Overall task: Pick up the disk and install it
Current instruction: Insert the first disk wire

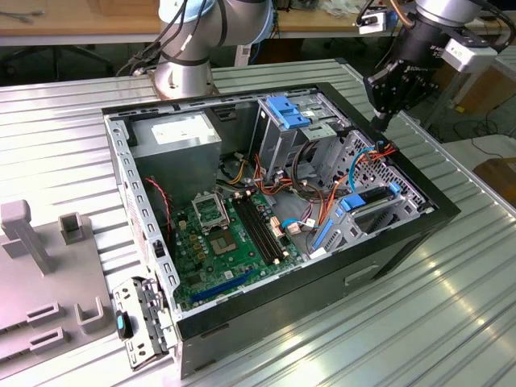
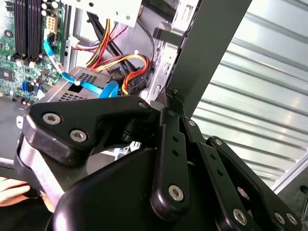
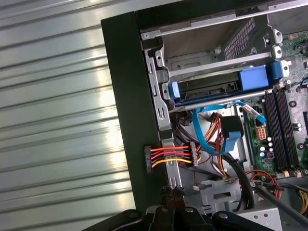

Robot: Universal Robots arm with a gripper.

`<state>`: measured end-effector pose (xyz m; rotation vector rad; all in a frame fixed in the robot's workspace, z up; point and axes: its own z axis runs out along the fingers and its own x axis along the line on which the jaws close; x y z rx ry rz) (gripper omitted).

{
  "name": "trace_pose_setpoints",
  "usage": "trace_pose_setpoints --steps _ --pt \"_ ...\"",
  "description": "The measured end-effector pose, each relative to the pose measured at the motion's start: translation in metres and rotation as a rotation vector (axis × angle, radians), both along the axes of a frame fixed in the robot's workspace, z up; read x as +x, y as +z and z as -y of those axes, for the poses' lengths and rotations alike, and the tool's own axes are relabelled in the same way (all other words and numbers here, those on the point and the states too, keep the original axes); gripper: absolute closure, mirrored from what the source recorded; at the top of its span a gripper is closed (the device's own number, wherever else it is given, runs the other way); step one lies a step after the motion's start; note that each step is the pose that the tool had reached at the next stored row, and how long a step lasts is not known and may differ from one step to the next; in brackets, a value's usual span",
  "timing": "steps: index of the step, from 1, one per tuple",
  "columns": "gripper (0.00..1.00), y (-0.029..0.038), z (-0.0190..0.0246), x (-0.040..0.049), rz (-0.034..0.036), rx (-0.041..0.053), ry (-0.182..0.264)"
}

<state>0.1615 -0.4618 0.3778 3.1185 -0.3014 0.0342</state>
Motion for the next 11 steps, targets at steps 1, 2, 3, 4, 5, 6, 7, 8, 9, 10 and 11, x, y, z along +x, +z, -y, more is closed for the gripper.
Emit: trace_pose_setpoints --steps 1,2,3,4,5,6,7,8,9,10,11 --pt "0.89 0.0 -0.0007 0.0001 0.0 -0.0002 0.002" --pt "0.89 0.0 -0.0012 0.0002 0.0 -0.0005 0.004" --pt "0.89 0.0 -0.0014 0.0002 0.0 -0.0008 0.005" --pt "0.89 0.0 -0.0014 0.0002 0.0 -0.0008 0.005" --pt "0.89 0.0 -0.0014 0.0002 0.0 -0.0008 0.005" --pt "0.89 0.0 -0.0014 0.0002 0.0 -0.0008 0.005" --pt "0.89 0.0 -0.0014 0.0002 0.0 -0.0008 0.005" --pt "0.89 0.0 -0.0014 0.0002 0.0 -0.0008 0.005" --pt "0.89 0.0 -0.0014 0.0002 0.0 -0.0008 0.005" --pt "0.89 0.0 -0.0014 0.0002 0.0 -0.0008 0.005" --pt "0.89 0.0 -0.0014 0.0002 0.0 -0.0009 0.005"
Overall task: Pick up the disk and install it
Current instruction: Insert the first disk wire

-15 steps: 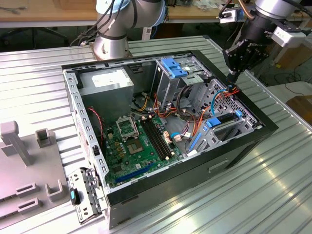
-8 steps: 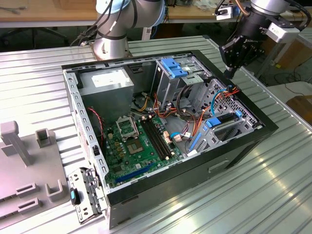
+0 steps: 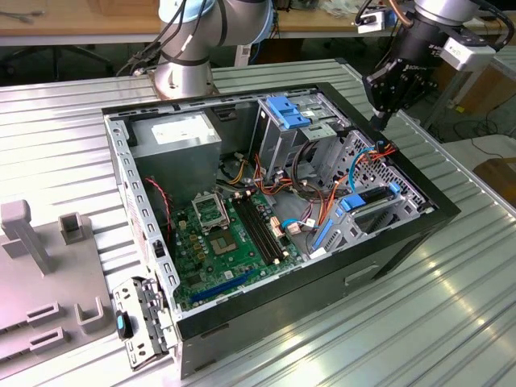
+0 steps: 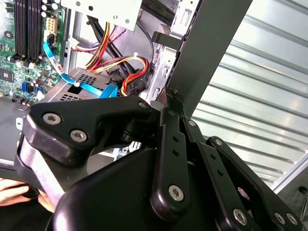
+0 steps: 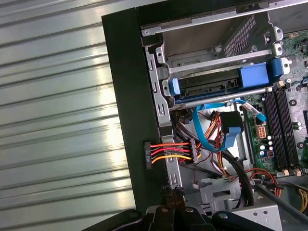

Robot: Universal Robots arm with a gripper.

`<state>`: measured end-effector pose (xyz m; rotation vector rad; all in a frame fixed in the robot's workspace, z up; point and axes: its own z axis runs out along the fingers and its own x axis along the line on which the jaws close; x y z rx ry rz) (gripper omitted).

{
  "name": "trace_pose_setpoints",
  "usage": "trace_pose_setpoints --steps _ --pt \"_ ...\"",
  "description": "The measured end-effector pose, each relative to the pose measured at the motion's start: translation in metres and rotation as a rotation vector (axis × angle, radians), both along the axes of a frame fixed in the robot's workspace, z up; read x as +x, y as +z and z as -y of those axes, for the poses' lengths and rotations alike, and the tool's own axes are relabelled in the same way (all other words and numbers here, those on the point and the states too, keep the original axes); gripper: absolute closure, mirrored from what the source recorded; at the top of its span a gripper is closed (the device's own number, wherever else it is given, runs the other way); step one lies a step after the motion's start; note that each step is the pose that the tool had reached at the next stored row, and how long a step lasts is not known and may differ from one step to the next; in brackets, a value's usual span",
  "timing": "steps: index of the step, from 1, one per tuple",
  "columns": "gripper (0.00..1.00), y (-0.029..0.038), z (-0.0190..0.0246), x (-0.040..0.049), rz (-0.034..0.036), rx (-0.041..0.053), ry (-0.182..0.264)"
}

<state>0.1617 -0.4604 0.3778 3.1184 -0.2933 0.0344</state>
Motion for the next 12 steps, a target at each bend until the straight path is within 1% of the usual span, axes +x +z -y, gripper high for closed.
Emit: trace_pose_setpoints --steps 4,5,7,8,12 --pt "0.89 -0.0002 -0.0002 0.0007 0.0003 -0.0003 0.001" --pt "0.89 -0.0003 0.0 0.0008 0.0025 -0.0004 0.009" --pt "0.89 -0.0003 0.0017 0.0008 0.0052 -0.0005 0.011" --pt "0.89 -0.0002 0.0041 0.0008 0.0058 -0.0006 0.012" --pt "0.89 -0.0002 0.0078 0.0008 0.0058 -0.0005 0.012"
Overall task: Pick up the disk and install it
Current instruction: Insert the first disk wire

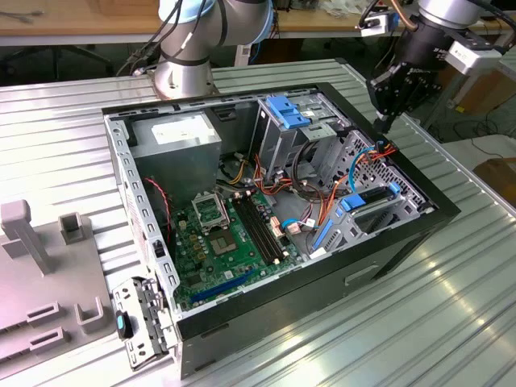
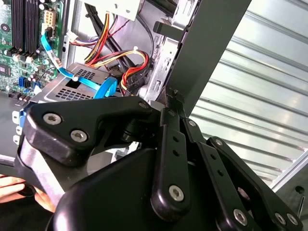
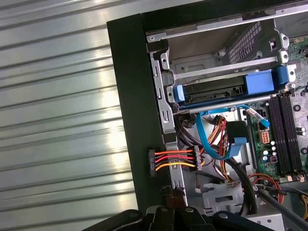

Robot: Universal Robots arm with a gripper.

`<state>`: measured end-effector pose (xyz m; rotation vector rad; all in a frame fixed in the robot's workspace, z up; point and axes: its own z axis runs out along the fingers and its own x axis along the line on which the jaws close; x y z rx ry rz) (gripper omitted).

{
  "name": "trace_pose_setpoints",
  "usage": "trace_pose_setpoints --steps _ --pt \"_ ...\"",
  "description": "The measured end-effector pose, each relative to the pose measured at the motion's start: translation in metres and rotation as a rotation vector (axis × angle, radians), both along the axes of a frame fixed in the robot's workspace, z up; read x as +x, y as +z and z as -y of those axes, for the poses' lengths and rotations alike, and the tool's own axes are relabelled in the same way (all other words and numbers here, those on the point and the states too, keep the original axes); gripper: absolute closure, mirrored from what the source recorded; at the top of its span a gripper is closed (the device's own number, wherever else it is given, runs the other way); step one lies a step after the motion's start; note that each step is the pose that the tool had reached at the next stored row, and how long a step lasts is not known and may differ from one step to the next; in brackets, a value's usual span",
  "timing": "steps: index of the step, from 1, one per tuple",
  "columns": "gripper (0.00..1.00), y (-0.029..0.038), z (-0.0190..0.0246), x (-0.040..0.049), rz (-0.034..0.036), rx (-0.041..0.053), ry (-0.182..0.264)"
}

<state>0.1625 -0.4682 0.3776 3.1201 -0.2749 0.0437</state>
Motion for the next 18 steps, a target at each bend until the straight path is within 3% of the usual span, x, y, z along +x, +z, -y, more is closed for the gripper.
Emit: trace_pose_setpoints --steps 6,18 --pt "0.89 0.0001 0.0049 0.0 0.0 0.0 0.0" --pt "0.89 0.0001 0.0062 0.0 0.0 0.0 0.0"
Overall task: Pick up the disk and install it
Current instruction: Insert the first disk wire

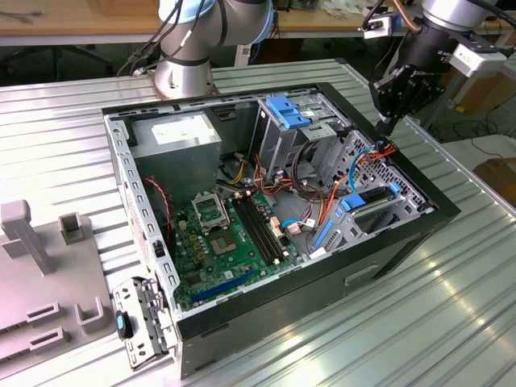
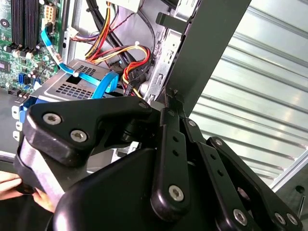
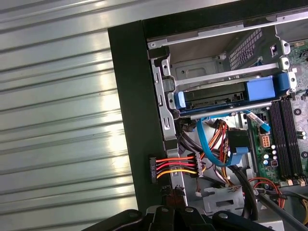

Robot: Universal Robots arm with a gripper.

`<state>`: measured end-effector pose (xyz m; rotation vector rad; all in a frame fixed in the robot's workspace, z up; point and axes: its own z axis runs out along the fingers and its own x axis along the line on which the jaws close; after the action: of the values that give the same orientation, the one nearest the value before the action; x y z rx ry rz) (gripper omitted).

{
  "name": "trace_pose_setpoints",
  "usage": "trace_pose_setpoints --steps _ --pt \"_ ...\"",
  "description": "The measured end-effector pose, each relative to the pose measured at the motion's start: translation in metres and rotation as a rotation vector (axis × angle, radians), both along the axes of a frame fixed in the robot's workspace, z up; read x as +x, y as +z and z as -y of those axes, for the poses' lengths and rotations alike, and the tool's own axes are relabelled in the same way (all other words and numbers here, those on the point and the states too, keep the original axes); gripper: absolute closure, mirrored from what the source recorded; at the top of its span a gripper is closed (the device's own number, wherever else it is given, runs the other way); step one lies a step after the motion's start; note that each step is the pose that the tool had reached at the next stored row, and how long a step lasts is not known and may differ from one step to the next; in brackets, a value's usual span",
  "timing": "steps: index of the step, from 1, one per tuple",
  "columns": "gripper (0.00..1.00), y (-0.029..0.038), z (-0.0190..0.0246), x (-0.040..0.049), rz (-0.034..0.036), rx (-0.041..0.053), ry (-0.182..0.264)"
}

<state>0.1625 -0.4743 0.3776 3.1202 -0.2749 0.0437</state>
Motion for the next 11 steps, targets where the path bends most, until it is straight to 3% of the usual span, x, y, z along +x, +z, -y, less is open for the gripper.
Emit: trace_pose_setpoints --steps 3,7,11 --pt "0.89 -0.0001 0.0012 0.0 0.0015 0.0 0.0" --pt "0.89 -0.0003 0.0062 0.0 0.0133 0.0 0.0" --pt "0.89 -0.0007 0.0068 0.0012 0.0161 0.0001 0.0"
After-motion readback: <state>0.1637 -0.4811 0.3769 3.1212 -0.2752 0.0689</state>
